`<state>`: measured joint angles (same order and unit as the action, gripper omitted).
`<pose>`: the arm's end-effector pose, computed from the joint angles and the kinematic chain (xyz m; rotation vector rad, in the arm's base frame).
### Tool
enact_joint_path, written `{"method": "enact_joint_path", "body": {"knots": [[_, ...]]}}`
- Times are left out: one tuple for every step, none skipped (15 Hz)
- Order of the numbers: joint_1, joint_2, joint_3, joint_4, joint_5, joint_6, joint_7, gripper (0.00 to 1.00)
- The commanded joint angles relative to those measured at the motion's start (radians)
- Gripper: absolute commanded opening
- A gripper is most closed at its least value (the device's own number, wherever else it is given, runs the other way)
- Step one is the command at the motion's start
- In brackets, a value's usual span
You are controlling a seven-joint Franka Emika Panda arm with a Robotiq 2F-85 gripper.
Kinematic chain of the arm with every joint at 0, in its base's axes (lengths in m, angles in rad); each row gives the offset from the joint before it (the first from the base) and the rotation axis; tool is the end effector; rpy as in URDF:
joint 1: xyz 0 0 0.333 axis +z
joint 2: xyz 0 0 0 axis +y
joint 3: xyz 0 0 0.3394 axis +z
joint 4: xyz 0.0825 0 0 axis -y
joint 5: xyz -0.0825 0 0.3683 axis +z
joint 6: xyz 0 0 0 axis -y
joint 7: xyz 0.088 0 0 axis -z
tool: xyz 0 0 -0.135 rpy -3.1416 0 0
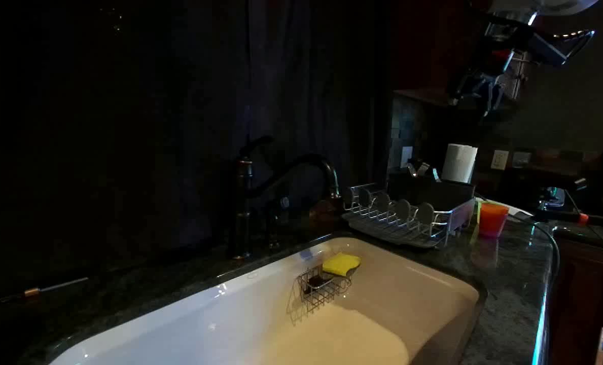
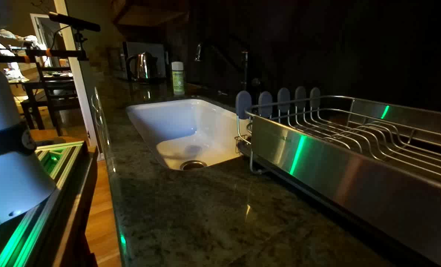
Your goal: Draw the right curtain to the right.
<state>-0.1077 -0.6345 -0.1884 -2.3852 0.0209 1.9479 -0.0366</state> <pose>0.3392 -0.1135 0.5512 -3.0022 0.3618 -0.3121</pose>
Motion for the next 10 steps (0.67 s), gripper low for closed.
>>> {"method": "enact_joint_path", "body": {"knots": [[-0.013, 0.002, 0.010, 0.002, 0.008, -0.002, -0.007, 1.00], [-0.013, 0.002, 0.010, 0.002, 0.008, -0.002, -0.007, 1.00], [-0.013, 0.002, 0.010, 0.002, 0.008, -0.002, -0.007, 1.00], [-0.013, 0.002, 0.010, 0.002, 0.008, -0.002, -0.007, 1.00], [-0.013, 0.002, 0.010, 0.002, 0.008, -0.002, -0.007, 1.00], [-0.013, 0.002, 0.010, 0.002, 0.008, -0.002, -0.007, 1.00], [-0.013, 0.002, 0.010, 0.002, 0.008, -0.002, -0.007, 1.00], [-0.013, 0.002, 0.010, 0.002, 0.008, -0.002, -0.007, 1.00], [-0.010, 0.034, 0.016, 0.051, 0.008, -0.032, 0.005, 1.00], [-0.012, 0.054, 0.027, 0.077, -0.012, -0.022, 0.005, 1.00]]}}
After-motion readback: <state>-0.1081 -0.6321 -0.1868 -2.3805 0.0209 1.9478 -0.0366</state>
